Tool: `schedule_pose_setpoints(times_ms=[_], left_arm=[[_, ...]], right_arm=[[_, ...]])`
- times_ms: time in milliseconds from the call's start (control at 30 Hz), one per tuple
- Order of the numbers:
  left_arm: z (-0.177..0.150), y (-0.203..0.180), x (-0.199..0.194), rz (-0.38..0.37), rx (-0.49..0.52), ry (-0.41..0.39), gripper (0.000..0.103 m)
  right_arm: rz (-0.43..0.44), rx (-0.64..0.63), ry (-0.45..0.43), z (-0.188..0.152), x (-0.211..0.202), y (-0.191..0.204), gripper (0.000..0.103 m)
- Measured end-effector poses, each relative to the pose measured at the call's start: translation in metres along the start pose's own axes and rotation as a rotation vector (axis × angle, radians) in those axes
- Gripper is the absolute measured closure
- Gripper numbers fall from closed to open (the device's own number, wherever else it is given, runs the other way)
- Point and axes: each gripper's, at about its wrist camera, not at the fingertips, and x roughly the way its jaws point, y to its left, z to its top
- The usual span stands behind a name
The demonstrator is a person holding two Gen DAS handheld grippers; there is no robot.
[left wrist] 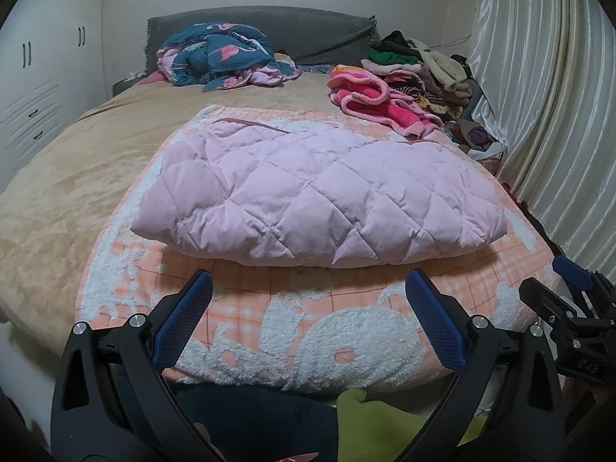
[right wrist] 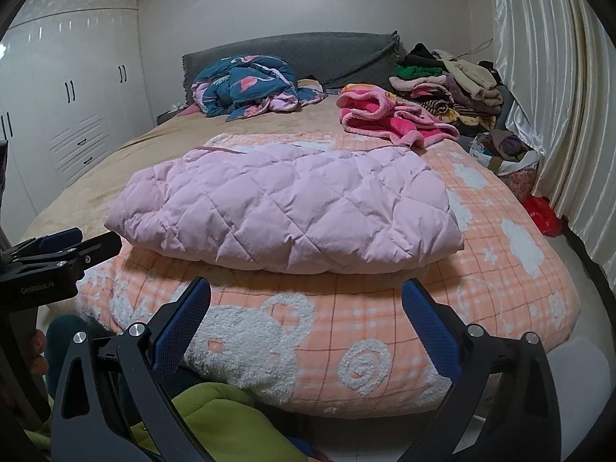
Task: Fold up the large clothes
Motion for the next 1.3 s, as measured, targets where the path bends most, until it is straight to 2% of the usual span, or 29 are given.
schedule_pose_setpoints(times_ms=[567, 1300], left_arm=[[0.0009, -0.0034, -0.0011, 0.024, 0.017, 0.006, 0.009], [0.0001, -0.0015, -0.0014, 0.020, 0.009, 0.009, 0.009]], right_arm=[[-0.002, -0.006, -0.002, 0.0012, 0.0000, 0.0031, 0.004], [-0.002, -0.006, -0.003, -0.0002, -0.0001, 0.0031, 0.004]])
